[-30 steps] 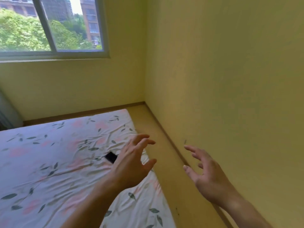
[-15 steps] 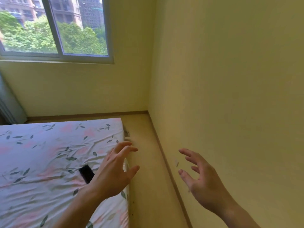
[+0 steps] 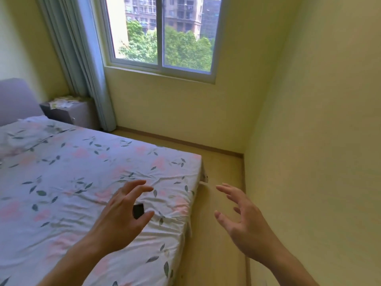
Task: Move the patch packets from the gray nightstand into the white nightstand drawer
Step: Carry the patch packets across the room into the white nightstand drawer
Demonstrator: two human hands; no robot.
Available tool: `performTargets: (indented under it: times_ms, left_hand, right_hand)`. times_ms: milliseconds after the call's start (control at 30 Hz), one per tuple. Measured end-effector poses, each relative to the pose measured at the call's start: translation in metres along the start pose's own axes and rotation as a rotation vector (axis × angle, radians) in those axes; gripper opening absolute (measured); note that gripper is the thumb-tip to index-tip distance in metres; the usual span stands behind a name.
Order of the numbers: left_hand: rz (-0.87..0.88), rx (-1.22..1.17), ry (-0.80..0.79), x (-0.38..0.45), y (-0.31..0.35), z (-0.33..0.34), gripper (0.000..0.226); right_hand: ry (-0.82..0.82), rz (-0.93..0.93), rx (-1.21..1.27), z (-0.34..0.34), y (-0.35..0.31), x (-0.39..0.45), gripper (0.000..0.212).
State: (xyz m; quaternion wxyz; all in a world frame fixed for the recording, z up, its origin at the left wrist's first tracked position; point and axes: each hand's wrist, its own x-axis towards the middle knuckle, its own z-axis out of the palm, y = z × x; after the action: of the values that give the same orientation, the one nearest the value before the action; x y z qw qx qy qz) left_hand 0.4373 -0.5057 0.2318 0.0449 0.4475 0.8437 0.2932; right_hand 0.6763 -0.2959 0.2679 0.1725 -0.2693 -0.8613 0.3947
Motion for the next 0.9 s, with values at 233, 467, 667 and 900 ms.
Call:
performTargets:
  times_ms: [233,467,667,900]
  left_hand:
    - [0.013,-0.066,0.037,0.166,0.018,0.038,0.056]
    - [0.135,-0.042,0.021,0.327,0.069,0.072,0.057]
    - [0.129,0.004,0.052,0.457,0.092,0.114,0.055]
    - [-0.024,0.052,0.154,0.575,0.108,0.14,0.056]
  right_hand:
    - [0.031,-0.022,-0.025,-0.054,0.042,0.153,0.056]
    - [0.065,-0.027,-0.009,-0.112,0.094,0.289,0.059]
    - [0.038,-0.06,0.054,-0.156,0.159,0.419,0.058]
    - [-0.108,-0.14,0.069,-0.212,0.209,0.579,0.059]
